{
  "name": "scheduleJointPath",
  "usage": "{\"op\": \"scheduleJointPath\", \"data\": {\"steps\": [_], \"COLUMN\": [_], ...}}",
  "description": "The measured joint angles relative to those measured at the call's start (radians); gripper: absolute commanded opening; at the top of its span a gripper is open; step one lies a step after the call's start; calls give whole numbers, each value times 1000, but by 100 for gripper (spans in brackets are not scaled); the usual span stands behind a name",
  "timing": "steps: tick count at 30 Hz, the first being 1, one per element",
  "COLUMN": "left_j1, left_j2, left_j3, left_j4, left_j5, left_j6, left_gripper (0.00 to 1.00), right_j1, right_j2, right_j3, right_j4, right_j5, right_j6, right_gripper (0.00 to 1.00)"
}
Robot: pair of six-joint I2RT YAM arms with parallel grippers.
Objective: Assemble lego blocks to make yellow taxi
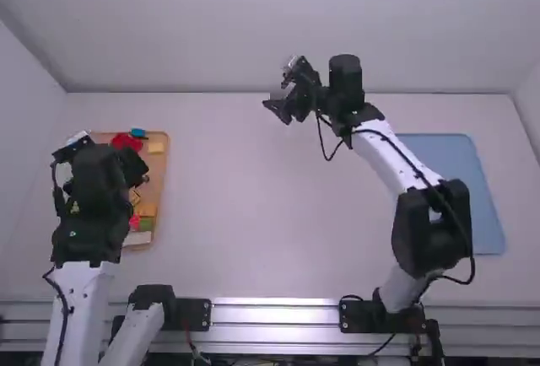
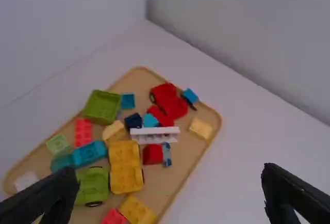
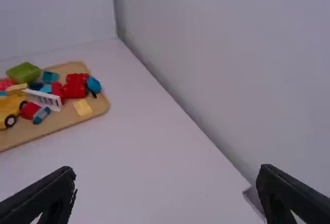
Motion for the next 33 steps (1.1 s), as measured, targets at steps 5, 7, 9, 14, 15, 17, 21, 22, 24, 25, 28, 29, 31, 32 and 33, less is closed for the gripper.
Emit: {"op": "scheduleJointPath", "data": {"steps": [5, 7, 9, 14, 15, 17, 21, 22, 24, 25, 28, 29, 31, 32, 33], "left_j1": [140, 177, 220, 250, 250, 250, 250, 250, 250, 250, 250, 250, 250, 251, 257], "left_j2": [173, 235, 329, 497, 522, 563, 636, 651, 677, 686, 692, 691, 691, 691, 691], "left_j3": [140, 192, 271, 394, 407, 422, 426, 426, 426, 426, 410, 402, 372, 363, 338], "left_j4": [-79, -122, -183, -287, -299, -312, -331, -332, -333, -335, -309, -299, -282, -281, -278], "left_j5": [116, 153, 199, 249, 253, 260, 266, 268, 271, 270, 270, 270, 270, 270, 272], "left_j6": [13, 16, 16, 16, 16, 16, 16, 16, 16, 15, 14, 13, 11, 11, 11], "left_gripper": [99, 99, 99, 99, 99, 99, 99, 99, 99, 99, 99, 99, 99, 99, 99], "right_j1": [9, 9, 9, 17, 21, 29, 63, 72, 89, 96, 99, 95, 85, 81, 72], "right_j2": [65, 77, 84, 86, 86, 86, 86, 86, 86, 86, 86, 86, 86, 86, 86], "right_j3": [51, 59, 64, 67, 69, 69, 74, 74, 74, 74, 74, 74, 74, 74, 74], "right_j4": [2, -8, -27, -111, -135, -159, -246, -260, -291, -308, -332, -330, -313, -297, -257], "right_j5": [-118, -152, -195, -251, -255, -251, -177, -163, -147, -157, -222, -257, -318, -342, -393], "right_j6": [-14, -21, -25, -61, -81, -108, -141, -148, -175, -194, -253, -271, -294, -296, -291], "right_gripper": [99, 99, 99, 99, 99, 99, 99, 99, 99, 99, 99, 99, 99, 99, 99]}}
